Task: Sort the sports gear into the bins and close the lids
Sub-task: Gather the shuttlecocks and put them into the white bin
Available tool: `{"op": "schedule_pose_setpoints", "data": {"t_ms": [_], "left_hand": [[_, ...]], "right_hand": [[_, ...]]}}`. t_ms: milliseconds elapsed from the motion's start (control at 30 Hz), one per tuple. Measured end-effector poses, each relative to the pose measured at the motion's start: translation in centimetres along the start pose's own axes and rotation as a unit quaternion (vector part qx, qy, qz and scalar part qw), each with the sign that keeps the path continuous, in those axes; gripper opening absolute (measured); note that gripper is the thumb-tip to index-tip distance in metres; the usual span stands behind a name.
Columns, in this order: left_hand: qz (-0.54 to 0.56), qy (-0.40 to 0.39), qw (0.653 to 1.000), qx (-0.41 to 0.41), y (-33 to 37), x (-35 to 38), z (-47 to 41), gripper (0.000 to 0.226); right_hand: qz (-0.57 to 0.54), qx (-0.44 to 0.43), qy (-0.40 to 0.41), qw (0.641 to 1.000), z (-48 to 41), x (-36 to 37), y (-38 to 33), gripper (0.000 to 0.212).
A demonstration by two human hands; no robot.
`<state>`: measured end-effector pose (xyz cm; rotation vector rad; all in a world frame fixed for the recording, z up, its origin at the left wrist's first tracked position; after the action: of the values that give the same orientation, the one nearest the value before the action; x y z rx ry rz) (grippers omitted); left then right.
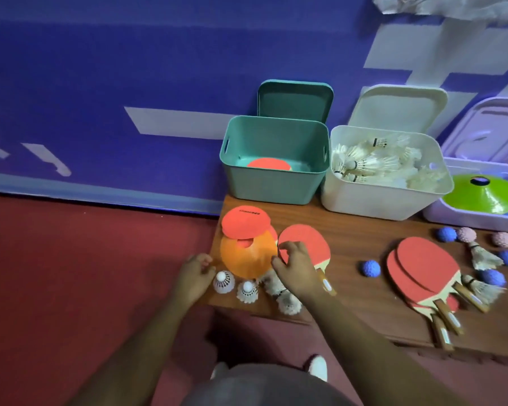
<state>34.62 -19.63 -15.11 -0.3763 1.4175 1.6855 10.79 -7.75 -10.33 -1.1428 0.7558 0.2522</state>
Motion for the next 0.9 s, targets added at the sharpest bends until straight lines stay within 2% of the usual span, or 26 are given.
{"op": "schedule_pose_setpoints", "data": {"t_ms": [200, 400, 600, 700, 800, 900], "left_hand": [[-0.047, -0.086, 0.994, 0.055, -1.8, 0.7, -1.0, 0.042], [-0.063, -0.158, 0.978, 0.123, -0.4, 4.3, -1.0, 0.051], [-0.120, -0.157, 0.967, 0.160, -1.6, 6.2, -1.0, 0.040], [-0.128, -0.134, 0.965, 0.184, -2.0, 5.5, -1.3, 0.037], [-0.093, -0.085, 0.976, 0.177, -2.6, 3.0, -1.4, 0.029], [0.004, -0.036, 0.990, 0.136, -3.2, 0.1, -1.5, 0.018]], "right_hand": [[0.058, 0.052, -0.014, 0.997, 2.8, 8.2, -1.4, 0.044], [0.112, 0.105, -0.030, 0.988, 3.7, 12.1, -0.9, 0.038], [0.170, 0.127, -0.028, 0.977, 3.2, 14.1, 0.6, 0.032], [0.162, 0.116, -0.004, 0.980, 3.0, 14.0, 1.4, 0.028], [0.106, 0.089, 0.051, 0.989, 3.5, 12.3, 0.8, 0.020], [-0.022, 0.101, 0.109, 0.989, 4.3, 9.7, 0.5, 0.012]]}}
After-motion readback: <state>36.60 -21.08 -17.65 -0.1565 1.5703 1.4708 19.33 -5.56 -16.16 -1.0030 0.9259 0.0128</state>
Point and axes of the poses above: each hand's wrist, its own z-axis away from the middle knuckle, its own x-axis out of the palm, y = z × x, the point moved 9 cm from there along -z, towards the middle knuckle, and after that the axes turned 3 degrees about -x, right-handed, at the moved point
